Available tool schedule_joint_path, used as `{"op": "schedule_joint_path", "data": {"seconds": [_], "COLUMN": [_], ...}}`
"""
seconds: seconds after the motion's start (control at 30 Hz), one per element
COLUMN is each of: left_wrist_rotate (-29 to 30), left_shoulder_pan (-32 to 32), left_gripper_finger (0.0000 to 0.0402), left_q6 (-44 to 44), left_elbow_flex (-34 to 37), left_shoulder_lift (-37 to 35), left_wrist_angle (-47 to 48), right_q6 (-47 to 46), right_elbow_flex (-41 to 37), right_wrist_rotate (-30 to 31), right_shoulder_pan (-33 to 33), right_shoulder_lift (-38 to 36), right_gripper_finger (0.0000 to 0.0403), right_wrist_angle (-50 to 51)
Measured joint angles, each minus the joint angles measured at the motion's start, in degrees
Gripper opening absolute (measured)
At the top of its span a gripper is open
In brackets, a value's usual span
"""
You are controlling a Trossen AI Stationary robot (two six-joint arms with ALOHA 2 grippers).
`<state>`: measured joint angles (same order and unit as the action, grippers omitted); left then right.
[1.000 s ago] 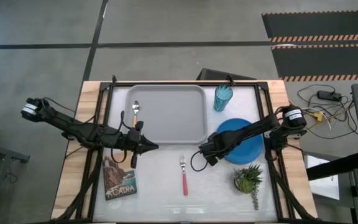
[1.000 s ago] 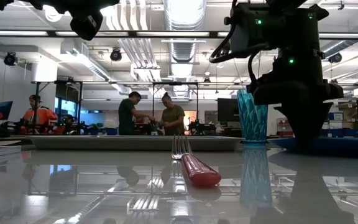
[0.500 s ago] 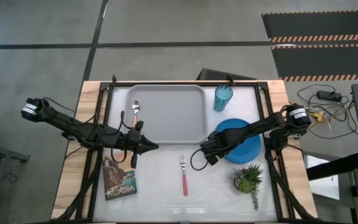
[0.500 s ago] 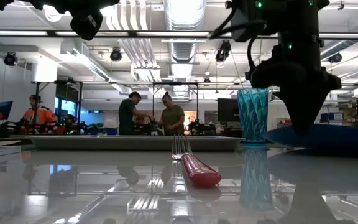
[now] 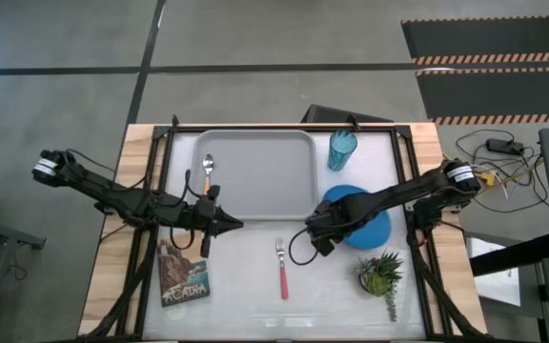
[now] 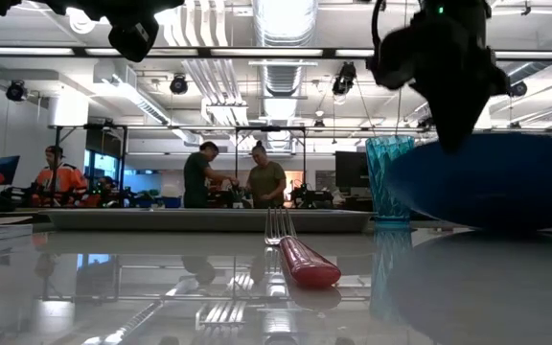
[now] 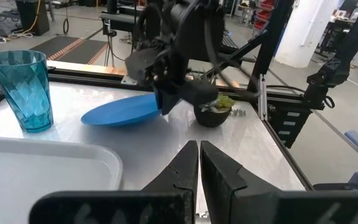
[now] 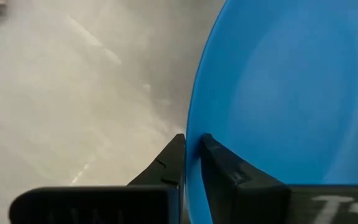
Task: Pick and place plate/cup/fork/spoon on tray
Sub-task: Put the blue plate on the right of the gray serving tray
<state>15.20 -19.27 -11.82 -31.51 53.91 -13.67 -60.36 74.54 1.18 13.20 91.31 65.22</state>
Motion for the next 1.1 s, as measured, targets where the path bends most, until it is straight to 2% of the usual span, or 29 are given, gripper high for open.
{"op": "schedule_joint_path", "data": {"seconds": [0.2, 0.67, 0.9, 1.1], "left_wrist_rotate": [0.0, 0.0, 0.0, 0.0], "left_shoulder_pan": [0.0, 0.0, 0.0, 0.0], "left_gripper_finger": [0.0, 0.0, 0.0, 0.0], "left_q6": [0.0, 0.0, 0.0, 0.0], "left_elbow_flex": [0.0, 0.0, 0.0, 0.0], "left_shoulder_lift": [0.0, 0.0, 0.0, 0.0], "left_wrist_angle": [0.0, -0.4, -0.4, -0.4], "right_q6": [1.4, 7.3, 11.9, 17.4], "right_elbow_flex": [5.2, 16.2, 24.7, 30.7], "right_wrist_rotate": [1.3, 3.2, 2.9, 6.8], "right_shoulder_pan": [1.5, 2.8, 3.2, 3.2], "right_shoulder_lift": [0.0, 0.0, 0.0, 0.0], "right_gripper_finger": [0.0011, 0.0008, 0.0007, 0.0007], "right_wrist_angle": [1.5, 2.0, 5.4, 5.9]}}
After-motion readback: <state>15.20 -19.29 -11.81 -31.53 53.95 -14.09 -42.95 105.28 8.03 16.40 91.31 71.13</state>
